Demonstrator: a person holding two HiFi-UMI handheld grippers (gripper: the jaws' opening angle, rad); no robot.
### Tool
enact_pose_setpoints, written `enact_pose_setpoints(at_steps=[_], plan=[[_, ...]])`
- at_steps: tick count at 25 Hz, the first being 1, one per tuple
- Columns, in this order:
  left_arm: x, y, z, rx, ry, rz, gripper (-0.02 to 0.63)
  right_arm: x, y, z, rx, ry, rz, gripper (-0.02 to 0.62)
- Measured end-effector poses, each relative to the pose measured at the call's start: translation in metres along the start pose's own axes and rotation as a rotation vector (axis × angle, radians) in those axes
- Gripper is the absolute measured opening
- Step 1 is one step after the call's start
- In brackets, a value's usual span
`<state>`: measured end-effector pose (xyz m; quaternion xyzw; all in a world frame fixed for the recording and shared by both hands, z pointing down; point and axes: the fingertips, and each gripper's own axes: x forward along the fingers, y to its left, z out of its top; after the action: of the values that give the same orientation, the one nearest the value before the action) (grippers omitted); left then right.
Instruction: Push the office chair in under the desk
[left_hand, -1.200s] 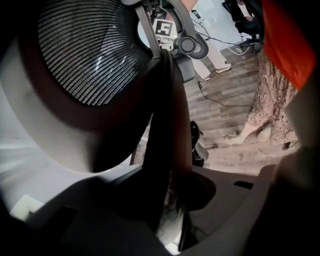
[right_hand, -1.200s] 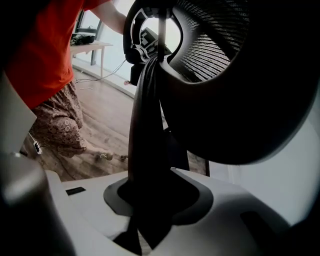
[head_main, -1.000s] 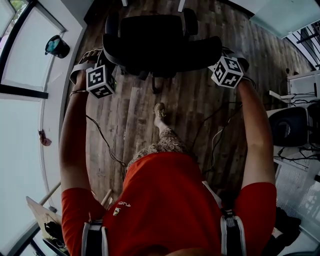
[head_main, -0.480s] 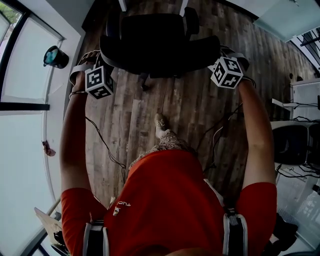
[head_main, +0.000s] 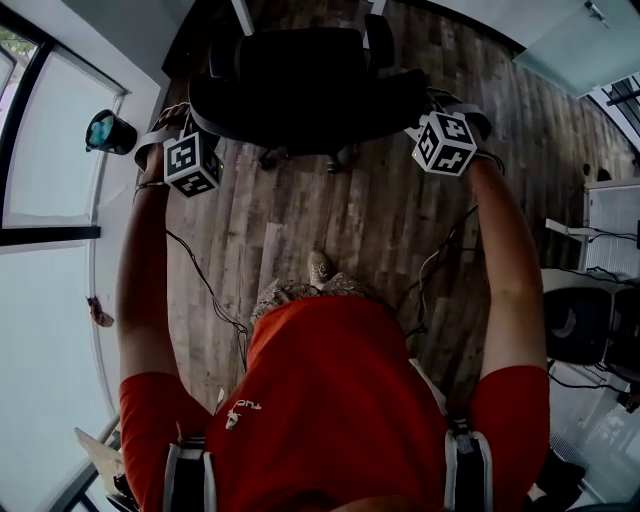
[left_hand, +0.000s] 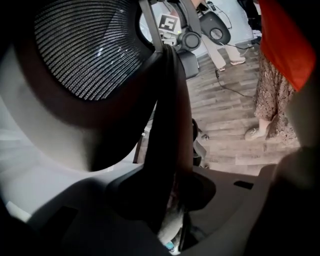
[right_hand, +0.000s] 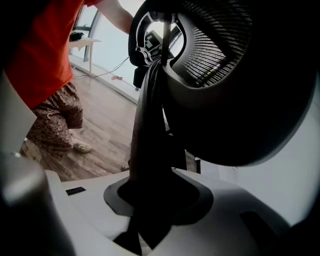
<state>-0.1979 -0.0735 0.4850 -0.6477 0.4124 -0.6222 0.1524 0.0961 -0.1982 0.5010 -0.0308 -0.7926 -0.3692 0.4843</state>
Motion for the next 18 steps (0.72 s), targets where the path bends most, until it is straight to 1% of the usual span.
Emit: enact_pose_setpoints(at_steps=[4, 8, 13, 18], plan=[[0.023, 0.025, -0.013, -0.002, 0.016, -0.012, 0.133, 0.017, -0.025, 0.001, 0.005, -0.001, 0.006, 0.137], [0.043, 0.046, -0.018, 0.004, 0.011, -0.011, 0.133, 0.030, -0.048, -0.003, 0.005, -0.001, -0.002, 0.135], [0.071, 0.071, -0.023, 0.002, -0.001, -0.010, 0.132, 0.050, -0.079, -0.013, 0.010, 0.022, 0.005, 0.137], [0.106, 0.107, -0.030, 0.020, -0.018, -0.014, 0.132, 0.073, -0.116, -0.021, 0.031, 0.033, 0.002, 0.137]])
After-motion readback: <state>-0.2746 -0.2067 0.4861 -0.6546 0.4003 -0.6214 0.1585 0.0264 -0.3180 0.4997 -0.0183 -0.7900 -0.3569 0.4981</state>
